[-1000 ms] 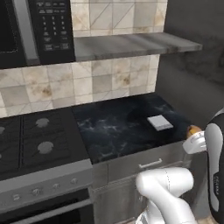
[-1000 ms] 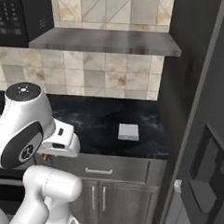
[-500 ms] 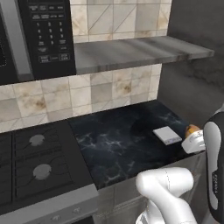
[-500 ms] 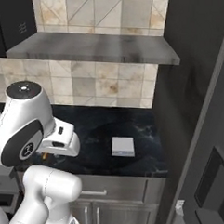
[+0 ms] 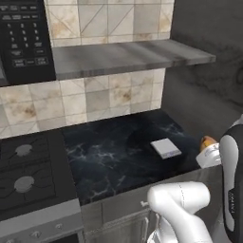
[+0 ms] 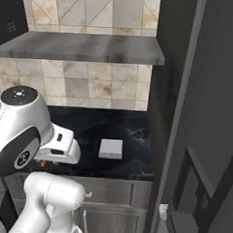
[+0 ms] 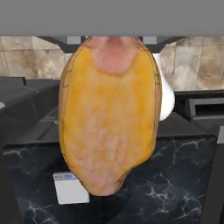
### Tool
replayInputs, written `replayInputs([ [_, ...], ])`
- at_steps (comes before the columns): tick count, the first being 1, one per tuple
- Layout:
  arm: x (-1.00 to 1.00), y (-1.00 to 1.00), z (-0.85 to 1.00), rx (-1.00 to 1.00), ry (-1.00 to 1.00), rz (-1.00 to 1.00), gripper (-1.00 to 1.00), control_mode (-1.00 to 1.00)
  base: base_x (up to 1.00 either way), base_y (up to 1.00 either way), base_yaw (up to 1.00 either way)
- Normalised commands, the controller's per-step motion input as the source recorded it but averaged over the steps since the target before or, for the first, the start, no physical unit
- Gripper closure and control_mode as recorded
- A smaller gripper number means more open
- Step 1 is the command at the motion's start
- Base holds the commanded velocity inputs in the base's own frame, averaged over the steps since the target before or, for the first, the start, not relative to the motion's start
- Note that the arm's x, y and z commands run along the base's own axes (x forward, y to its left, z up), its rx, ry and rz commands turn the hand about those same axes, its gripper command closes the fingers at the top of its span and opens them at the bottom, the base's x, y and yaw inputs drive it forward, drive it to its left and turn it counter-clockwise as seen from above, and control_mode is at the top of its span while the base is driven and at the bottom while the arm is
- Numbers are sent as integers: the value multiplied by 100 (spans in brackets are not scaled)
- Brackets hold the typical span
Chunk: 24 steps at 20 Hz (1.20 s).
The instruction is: Take the chicken drumstick from the fridge and place it on the digital scale on the counter by the fridge. Wait a few seconds for a reading, then move it to the plate on the dining counter.
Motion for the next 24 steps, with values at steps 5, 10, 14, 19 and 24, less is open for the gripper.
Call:
replayInputs([
  [5,0,0,0,0,0,0,100,100,27,-8,5],
  [10,0,0,0,0,0,0,100,100,97,5,-6],
  [14,0,0,0,0,0,0,100,100,58,-3,-2],
  [19,0,0,0,0,0,0,100,100,0,0,0],
  [24,0,0,0,0,0,0,100,100,0,0,0],
])
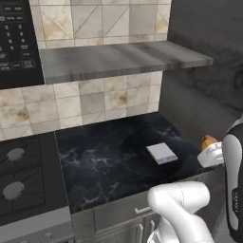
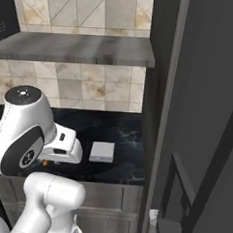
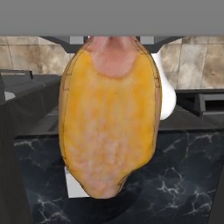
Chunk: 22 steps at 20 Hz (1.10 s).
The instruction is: Take the chicken drumstick from the fridge and place it on the digital scale on the counter by the fridge. Wait a few seconds for a reading, then move it to the plate on the dining counter.
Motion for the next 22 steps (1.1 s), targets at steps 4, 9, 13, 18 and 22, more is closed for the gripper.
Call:
replayInputs([
  [4,0,0,0,0,0,0,100,100,2,0,0],
  [9,83,-2,-29,-1,54,6,100,-100,0,0,0],
  [13,100,0,-38,-1,58,7,100,-100,0,0,0],
  [18,64,-14,-61,8,-2,12,100,-100,0,0,0],
  [22,49,-8,-70,5,-26,3,100,-100,0,0,0],
])
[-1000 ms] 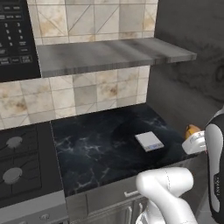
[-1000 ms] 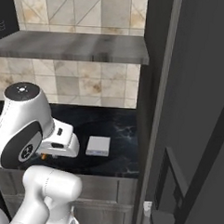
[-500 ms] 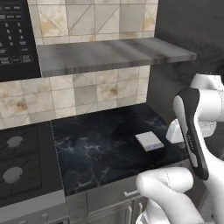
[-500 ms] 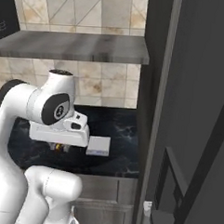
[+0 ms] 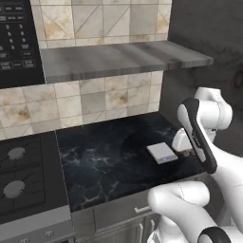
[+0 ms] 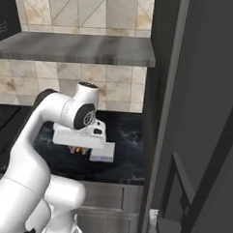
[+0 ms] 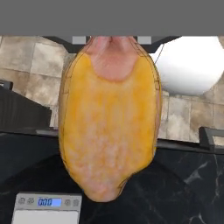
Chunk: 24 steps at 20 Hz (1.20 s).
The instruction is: Take the chicken drumstick from the fridge and place it on the digital scale on the counter by the fridge. Wait a few seconds for a reading, then move it to the plate on the dining counter.
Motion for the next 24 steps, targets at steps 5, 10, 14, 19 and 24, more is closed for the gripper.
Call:
replayInputs([
  [5,91,0,-30,0,-14,0,100,-100,0,0,0],
  [10,100,0,0,-4,-1,0,100,-100,0,0,0],
  [14,96,0,-20,-1,0,0,100,-100,0,0,0],
  [19,46,-3,-47,0,0,0,100,-100,0,0,0],
  [24,13,-9,-35,0,0,0,100,-100,0,0,0],
])
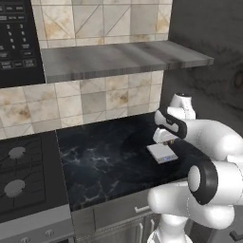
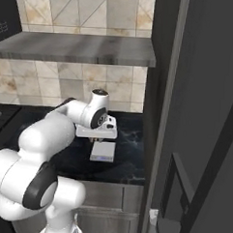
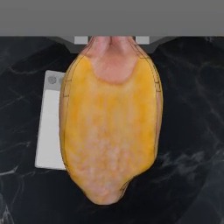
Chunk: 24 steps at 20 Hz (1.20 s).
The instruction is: Take the chicken drumstick from the fridge and place it on the digital scale on the counter by the fridge. Wait a few seconds for a reading, then move it to the plate on the dining counter.
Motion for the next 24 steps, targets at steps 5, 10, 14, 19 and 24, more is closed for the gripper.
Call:
replayInputs([
  [5,0,-7,-15,0,0,0,100,-100,0,0,0],
  [10,0,-1,-43,0,0,0,100,-100,0,0,0],
  [14,0,0,-41,0,0,0,100,-100,0,0,0],
  [19,7,0,-28,0,0,0,100,-100,0,0,0],
  [24,35,2,-5,0,0,0,100,-100,0,0,0],
])
